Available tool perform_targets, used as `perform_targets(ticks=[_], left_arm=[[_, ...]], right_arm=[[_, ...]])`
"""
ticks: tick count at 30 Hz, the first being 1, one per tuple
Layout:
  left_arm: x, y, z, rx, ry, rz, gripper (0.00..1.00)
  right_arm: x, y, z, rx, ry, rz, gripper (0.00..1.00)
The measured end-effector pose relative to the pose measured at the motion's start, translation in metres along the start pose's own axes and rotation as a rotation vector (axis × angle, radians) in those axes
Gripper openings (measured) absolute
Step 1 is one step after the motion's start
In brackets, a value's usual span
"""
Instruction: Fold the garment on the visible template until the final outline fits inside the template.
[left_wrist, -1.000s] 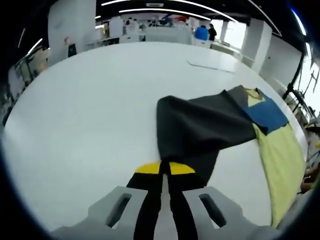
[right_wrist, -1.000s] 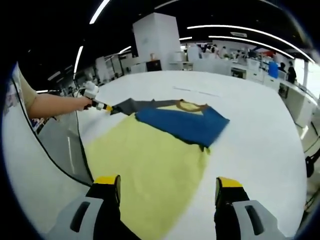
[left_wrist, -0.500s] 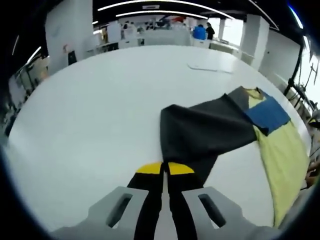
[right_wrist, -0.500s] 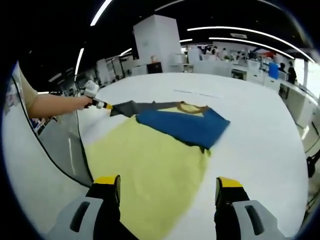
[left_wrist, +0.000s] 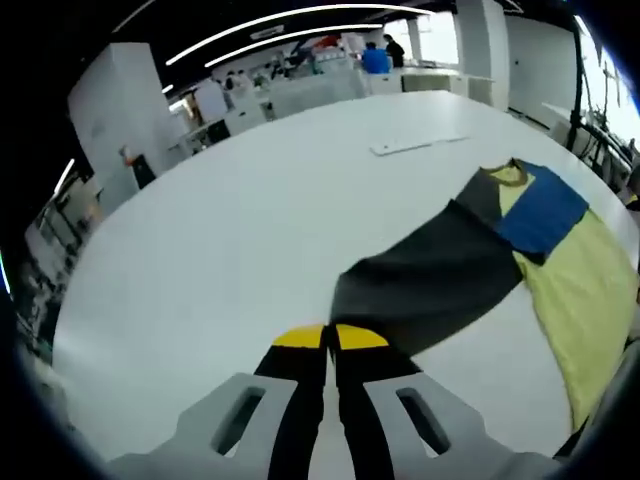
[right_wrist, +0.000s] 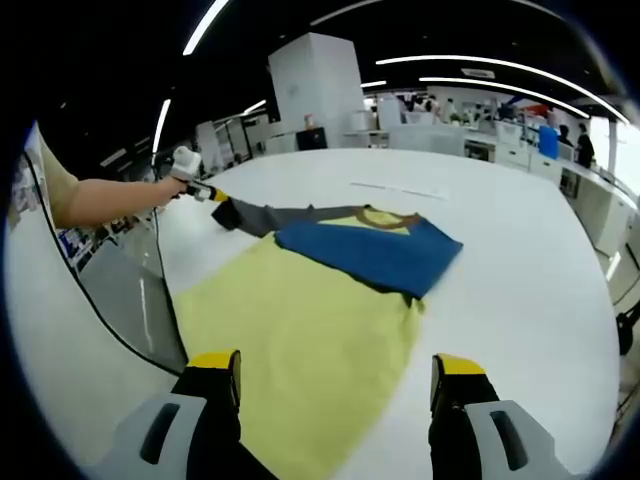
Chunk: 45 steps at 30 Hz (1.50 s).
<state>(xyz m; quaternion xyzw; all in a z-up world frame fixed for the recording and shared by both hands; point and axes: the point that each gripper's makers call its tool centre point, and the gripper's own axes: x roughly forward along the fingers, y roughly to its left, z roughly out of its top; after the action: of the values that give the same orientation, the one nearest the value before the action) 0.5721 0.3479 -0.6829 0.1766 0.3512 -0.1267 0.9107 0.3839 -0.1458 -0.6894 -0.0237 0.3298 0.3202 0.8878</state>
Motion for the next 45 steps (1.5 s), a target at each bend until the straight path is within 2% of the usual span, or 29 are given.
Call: perform_targets(ticks=[5,8,11,16,20,23,26,28,31,36,37,42,45], left_arm=[[-0.006,0.009,0.012,0.077,-0.019,0.05,0.0],[-0.007,0.005,0.01,0.124,-0.024,0.066,0.0],[-0.002,-0.009,-0.006,0.175,0.008,0.052,0.0],[0.009,-0.039,-0.039,0.154,0.058,-0.018,0.0],[0.016,-0.055,-0.063,0.12,0.101,-0.051,0.0],[0.018,-0.058,-0.071,0.093,0.112,-0.057,0.0],[0.019,-0.055,-0.078,0.004,0.121,-0.055,0.0],[0.018,-0.054,-0.078,-0.06,0.107,-0.061,0.0],[0.014,-0.052,-0.076,-0.082,0.084,-0.062,0.02],[0.003,-0.051,-0.058,-0.135,-0.022,-0.075,0.13],[0.001,-0.051,-0.057,-0.131,-0.026,-0.074,0.14],[-0.008,-0.035,-0.054,-0.138,-0.056,-0.028,0.18],[-0.01,-0.017,-0.059,-0.202,-0.051,0.028,0.2]], right_arm=[[-0.003,0.0,-0.001,-0.003,-0.002,0.002,0.76],[-0.005,-0.002,-0.001,0.001,-0.006,0.0,0.76],[-0.006,-0.004,-0.002,0.003,-0.006,-0.001,0.76],[-0.006,-0.005,-0.002,0.004,-0.003,-0.001,0.76],[-0.006,-0.006,-0.002,0.002,0.001,-0.001,0.76],[-0.005,-0.007,-0.003,0.0,0.006,0.0,0.76],[-0.004,-0.006,-0.003,-0.001,0.01,0.004,0.76],[-0.002,-0.005,-0.003,-0.001,0.01,0.006,0.76],[-0.001,-0.005,-0.003,0.0,0.011,0.008,0.76],[-0.001,-0.006,-0.003,0.004,0.009,0.005,0.76],[-0.001,-0.007,-0.003,0.005,0.011,0.004,0.76],[0.002,-0.006,-0.002,0.004,0.01,0.004,0.76],[0.003,-0.005,-0.002,0.004,0.013,0.007,0.76]])
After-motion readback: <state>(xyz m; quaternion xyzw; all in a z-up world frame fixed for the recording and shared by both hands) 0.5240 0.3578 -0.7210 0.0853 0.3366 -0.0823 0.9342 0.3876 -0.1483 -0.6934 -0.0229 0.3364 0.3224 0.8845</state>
